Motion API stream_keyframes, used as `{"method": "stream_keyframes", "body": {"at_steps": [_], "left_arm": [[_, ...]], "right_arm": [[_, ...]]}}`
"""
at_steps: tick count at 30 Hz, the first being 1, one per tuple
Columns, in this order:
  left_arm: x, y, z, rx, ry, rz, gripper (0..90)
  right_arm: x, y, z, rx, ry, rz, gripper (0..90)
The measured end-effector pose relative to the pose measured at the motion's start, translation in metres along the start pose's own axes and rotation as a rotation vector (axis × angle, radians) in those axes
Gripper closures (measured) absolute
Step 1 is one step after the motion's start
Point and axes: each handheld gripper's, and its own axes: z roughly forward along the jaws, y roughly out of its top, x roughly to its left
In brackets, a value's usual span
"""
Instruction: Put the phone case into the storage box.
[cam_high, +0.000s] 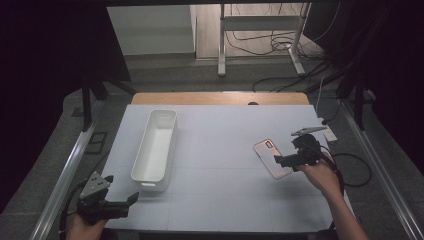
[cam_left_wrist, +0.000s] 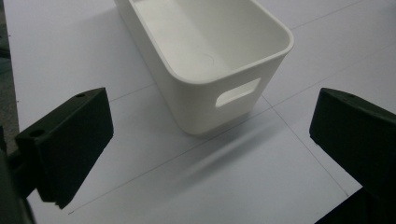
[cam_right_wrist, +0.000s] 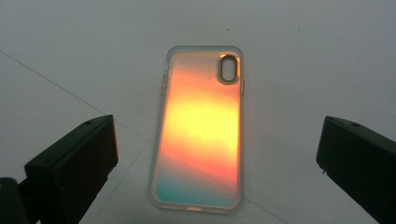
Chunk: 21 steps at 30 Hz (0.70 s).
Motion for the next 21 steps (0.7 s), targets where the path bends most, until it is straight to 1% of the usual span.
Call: {"method": "stream_keyframes", "body": {"at_steps": [10, 14, 18, 21], "left_arm": [[0.000, 0.000, 0.000, 0.002, 0.000, 0.004, 0.5], [0.000, 0.000, 0.000, 0.002, 0.000, 0.004, 0.5], [0.000, 0.000, 0.000, 0.002, -0.001, 0.005, 0.5], [0.000, 0.000, 0.000, 0.002, -0.001, 0.006, 0.5]], "right_arm": [[-0.005, 0.009, 0.010, 0.030, -0.013, 0.016, 0.0], [-0.006, 0.013, 0.012, 0.025, -0.015, 0.028, 0.0], [-0.007, 0.015, 0.015, 0.029, -0.029, 0.019, 0.0], [-0.008, 0.015, 0.020, 0.046, -0.018, 0.028, 0.0]]}}
